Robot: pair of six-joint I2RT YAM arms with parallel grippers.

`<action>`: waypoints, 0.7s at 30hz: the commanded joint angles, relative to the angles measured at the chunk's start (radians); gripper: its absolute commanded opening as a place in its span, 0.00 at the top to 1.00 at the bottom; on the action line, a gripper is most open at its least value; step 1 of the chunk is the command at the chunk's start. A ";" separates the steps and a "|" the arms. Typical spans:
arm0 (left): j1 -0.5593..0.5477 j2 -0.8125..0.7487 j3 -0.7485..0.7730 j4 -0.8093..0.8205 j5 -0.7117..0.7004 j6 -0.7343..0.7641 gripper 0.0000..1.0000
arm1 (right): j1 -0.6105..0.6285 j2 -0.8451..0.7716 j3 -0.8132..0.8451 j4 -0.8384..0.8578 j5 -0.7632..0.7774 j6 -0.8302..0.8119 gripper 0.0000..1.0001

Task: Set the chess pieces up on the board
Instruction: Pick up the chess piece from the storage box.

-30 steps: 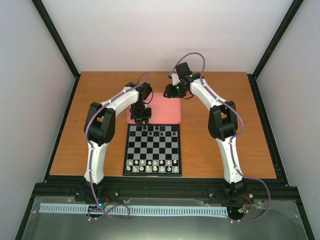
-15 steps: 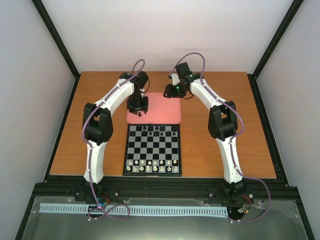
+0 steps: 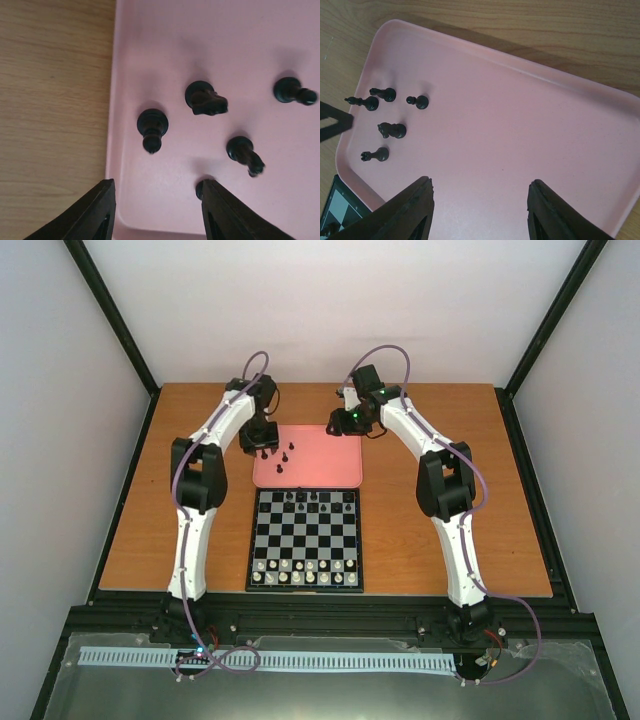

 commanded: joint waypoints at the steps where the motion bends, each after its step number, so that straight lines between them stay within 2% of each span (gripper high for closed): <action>1: 0.000 0.038 0.043 0.010 0.006 0.010 0.50 | -0.004 0.012 0.022 0.000 -0.009 -0.010 0.48; 17: 0.020 0.083 0.050 0.064 -0.004 0.000 0.55 | -0.004 0.031 0.048 -0.002 -0.015 -0.007 0.48; 21: 0.021 0.108 0.072 0.067 -0.003 -0.001 0.60 | -0.004 0.035 0.061 -0.004 -0.015 -0.006 0.48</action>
